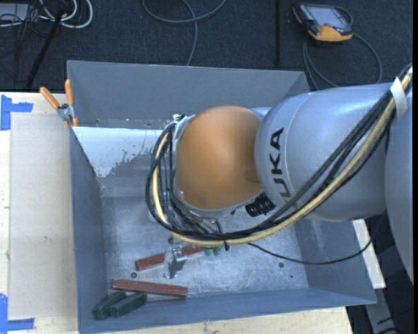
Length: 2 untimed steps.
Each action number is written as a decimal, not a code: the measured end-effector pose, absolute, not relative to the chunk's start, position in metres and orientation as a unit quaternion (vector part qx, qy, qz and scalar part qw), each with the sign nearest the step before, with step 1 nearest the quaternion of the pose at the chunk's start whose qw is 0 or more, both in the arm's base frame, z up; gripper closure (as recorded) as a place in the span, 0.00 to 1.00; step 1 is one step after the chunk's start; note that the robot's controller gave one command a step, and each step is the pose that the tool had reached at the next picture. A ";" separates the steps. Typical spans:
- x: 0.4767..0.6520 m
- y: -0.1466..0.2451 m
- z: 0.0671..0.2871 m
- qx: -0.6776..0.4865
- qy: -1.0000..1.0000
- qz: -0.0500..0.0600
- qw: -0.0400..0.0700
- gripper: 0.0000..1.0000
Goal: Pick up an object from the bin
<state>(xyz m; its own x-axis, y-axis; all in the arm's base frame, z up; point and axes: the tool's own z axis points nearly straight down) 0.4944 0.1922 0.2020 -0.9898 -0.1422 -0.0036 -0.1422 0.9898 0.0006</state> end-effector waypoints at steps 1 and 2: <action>0.504 0.207 0.136 -0.143 0.990 0.000 0.002 0.00; 0.501 0.195 0.078 -0.178 0.984 0.001 0.005 1.00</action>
Offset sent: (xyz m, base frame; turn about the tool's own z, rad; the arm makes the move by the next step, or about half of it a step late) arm 0.0012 0.0009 -0.1320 -0.2198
